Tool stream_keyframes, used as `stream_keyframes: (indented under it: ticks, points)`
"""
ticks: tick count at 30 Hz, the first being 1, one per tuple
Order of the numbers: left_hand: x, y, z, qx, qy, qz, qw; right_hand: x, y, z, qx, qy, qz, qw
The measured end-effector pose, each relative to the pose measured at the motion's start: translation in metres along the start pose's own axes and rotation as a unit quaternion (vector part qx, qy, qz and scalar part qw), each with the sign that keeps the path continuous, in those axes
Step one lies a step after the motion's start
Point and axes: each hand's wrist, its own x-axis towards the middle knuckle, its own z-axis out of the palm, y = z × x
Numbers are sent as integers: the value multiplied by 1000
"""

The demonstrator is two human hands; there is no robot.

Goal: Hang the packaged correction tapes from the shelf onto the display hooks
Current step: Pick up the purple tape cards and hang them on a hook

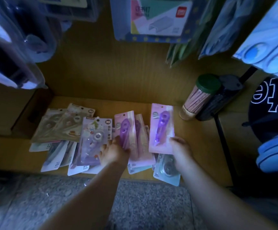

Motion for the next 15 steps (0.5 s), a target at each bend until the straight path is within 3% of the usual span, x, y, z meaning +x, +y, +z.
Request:
stream_keyframes:
  ticks: [6, 10, 15]
  points:
    - [0, -2, 1, -153, -37, 49, 986, -10, -8, 30, -132, -103, 4, 986]
    - [5, -4, 3, -306, -41, 47, 950, -7, -3, 43, -211, -127, -28, 969]
    - [14, -5, 2, -332, -62, 25, 941, -7, -1, 49, -223, -146, -47, 963]
